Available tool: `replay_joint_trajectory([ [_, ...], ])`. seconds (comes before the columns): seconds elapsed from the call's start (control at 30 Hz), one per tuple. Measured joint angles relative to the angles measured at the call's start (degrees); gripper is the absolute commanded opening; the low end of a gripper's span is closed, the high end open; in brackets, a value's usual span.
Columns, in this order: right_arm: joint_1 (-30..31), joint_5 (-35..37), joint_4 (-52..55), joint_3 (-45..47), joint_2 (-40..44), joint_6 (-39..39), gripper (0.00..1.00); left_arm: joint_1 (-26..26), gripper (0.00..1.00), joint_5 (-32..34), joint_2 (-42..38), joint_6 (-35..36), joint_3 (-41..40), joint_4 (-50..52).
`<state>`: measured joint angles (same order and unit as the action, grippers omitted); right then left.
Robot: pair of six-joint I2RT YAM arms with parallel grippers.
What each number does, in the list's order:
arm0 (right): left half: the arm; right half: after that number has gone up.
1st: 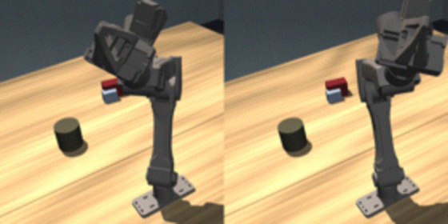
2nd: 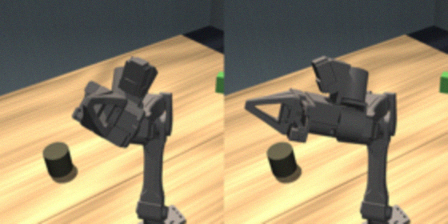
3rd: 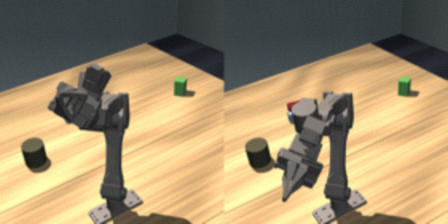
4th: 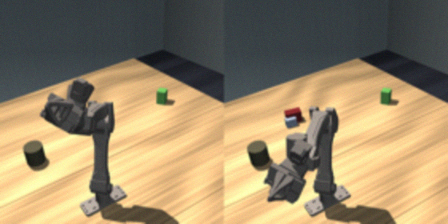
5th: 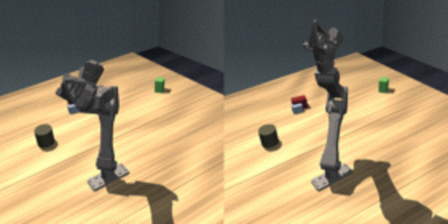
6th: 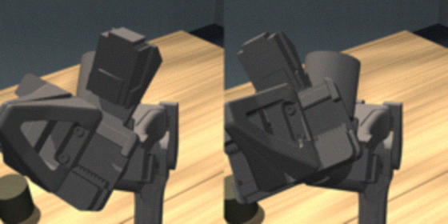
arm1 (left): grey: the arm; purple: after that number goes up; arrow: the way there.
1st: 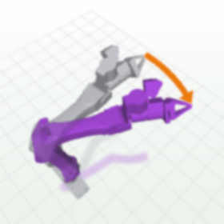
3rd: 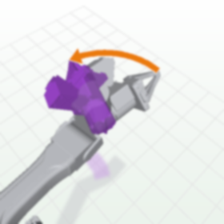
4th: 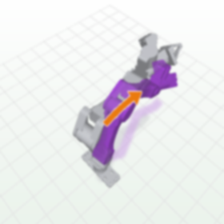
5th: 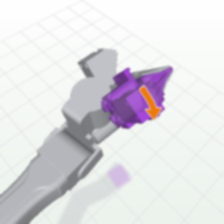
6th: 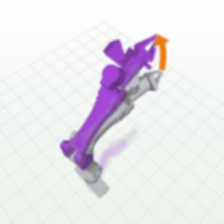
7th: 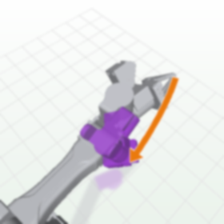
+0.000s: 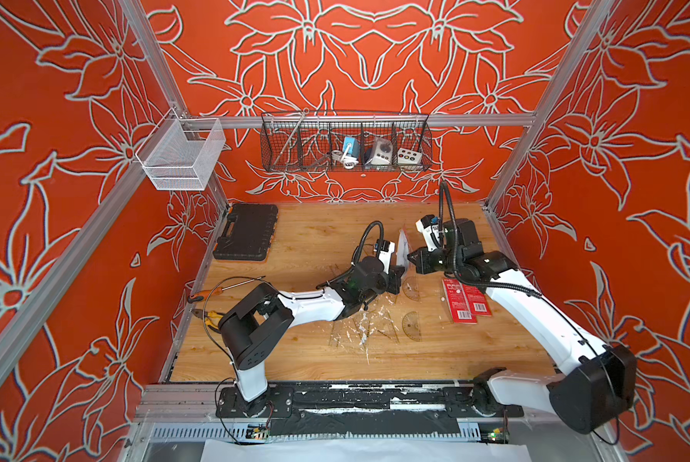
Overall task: Open the ruler set and take out the ruler
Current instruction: Take out the ruler from the ruler set bag.
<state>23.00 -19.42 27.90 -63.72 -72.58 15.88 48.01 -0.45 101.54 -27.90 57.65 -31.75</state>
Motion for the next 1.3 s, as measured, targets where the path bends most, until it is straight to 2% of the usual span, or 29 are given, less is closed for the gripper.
replay_joint_trajectory([
  [0.1,0.0,0.1,-0.1,0.3,0.1,0.2,0.0,0.0,0.0,0.2,0.0,0.0,0.0,0.0],
  [0.23,0.0,0.1,-0.1,0.4,0.5,0.2,0.0,0.0,0.1,0.1,0.0,0.0,0.2,0.0],
  [0.43,0.0,0.1,-0.6,0.4,0.9,0.4,0.0,0.2,0.12,-0.6,0.0,0.7,1.9,0.2],
  [0.73,0.0,0.0,-0.9,0.6,0.9,0.8,0.0,0.8,0.07,0.5,1.2,1.0,4.3,2.4],
  [1.13,-0.1,-0.1,-1.4,1.2,1.7,1.2,0.0,0.8,0.07,2.7,2.5,0.0,6.2,4.0],
  [1.3,-0.2,-0.1,-1.7,1.7,1.7,1.2,0.0,0.9,0.1,3.4,3.1,-0.7,6.9,4.7],
])
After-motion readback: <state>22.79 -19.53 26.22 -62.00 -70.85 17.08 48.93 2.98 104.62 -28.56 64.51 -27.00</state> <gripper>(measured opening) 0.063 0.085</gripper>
